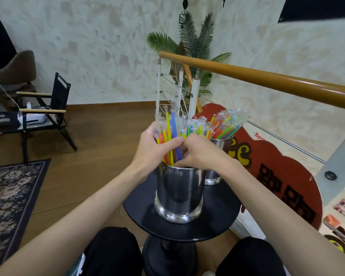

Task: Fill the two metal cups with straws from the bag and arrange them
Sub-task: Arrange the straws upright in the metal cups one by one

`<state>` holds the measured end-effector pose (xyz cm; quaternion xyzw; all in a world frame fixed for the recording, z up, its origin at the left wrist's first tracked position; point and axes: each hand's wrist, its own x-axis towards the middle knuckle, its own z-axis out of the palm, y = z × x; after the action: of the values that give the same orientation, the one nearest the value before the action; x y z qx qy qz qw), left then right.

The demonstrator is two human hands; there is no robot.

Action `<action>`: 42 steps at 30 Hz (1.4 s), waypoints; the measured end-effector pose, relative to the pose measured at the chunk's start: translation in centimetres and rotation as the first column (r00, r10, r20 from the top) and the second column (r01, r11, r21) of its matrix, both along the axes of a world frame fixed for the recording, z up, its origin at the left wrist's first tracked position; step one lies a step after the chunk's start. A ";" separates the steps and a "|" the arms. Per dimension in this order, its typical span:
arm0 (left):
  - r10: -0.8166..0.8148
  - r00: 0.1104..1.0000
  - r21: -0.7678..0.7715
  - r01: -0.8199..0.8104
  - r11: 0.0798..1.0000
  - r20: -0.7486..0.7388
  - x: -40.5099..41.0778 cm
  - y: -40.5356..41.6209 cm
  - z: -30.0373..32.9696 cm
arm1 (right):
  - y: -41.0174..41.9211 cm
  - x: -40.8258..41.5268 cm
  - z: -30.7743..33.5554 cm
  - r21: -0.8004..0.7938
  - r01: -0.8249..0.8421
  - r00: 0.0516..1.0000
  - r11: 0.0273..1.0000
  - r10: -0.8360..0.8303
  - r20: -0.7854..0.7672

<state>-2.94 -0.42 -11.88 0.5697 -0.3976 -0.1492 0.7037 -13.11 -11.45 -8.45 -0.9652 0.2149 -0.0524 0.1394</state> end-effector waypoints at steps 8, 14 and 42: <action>0.043 0.990 0.125 -0.059 0.990 0.131 0.5 0.1 -0.4 | 0.0 -3.2 -0.5 0.169 -0.109 0.930 0.980 0.041 0.365; 0.003 0.955 0.239 -0.077 0.968 0.295 0.7 0.5 -1.1 | -0.3 -5.3 -3.0 0.088 -0.015 0.744 0.996 -0.048 0.666; -0.100 0.755 0.313 -0.145 0.938 0.648 2.5 0.5 -0.4 | -2.2 -5.0 -2.6 0.215 0.187 0.780 0.958 -0.278 0.561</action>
<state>-0.48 0.04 -12.32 0.7044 -0.5790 0.0013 0.4105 -18.15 -13.69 -11.01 -0.8547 0.2824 -0.3479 0.2621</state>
